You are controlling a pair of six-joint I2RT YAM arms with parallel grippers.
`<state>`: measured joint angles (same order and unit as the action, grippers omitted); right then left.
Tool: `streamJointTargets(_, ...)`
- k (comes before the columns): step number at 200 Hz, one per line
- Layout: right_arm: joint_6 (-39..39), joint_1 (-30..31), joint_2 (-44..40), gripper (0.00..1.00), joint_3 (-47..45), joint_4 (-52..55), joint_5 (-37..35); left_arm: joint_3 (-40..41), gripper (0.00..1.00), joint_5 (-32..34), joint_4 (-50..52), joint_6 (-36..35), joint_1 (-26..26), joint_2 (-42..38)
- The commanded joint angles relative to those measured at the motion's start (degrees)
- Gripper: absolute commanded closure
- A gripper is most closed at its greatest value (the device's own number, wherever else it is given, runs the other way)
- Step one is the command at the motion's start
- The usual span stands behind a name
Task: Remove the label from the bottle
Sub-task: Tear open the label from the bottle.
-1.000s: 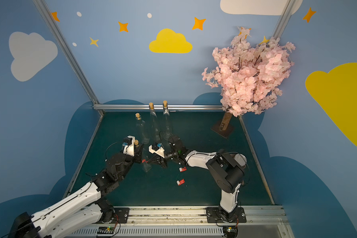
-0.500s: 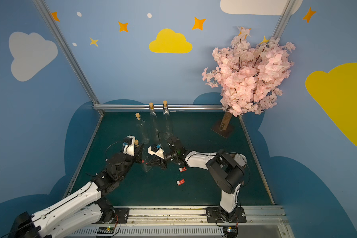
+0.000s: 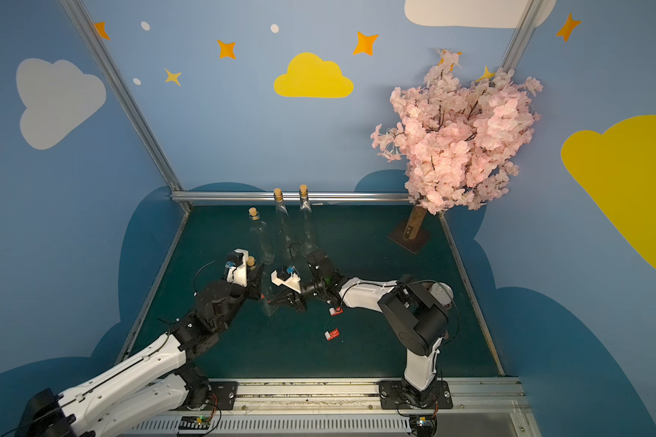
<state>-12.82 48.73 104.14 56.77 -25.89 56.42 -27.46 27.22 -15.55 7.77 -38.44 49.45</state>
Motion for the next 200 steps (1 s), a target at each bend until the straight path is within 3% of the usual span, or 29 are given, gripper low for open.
streamJointTargets(1,-0.47,0.66,-2.10,1.00,0.68,1.11,2.12,1.10,0.97,1.30,1.36,-0.52,0.12,0.38)
streamJointTargets(200,-0.91,1.46,-2.00,1.00,1.11,1.76,1.94,1.27,0.97,1.35,1.49,-0.21,0.09,-0.06)
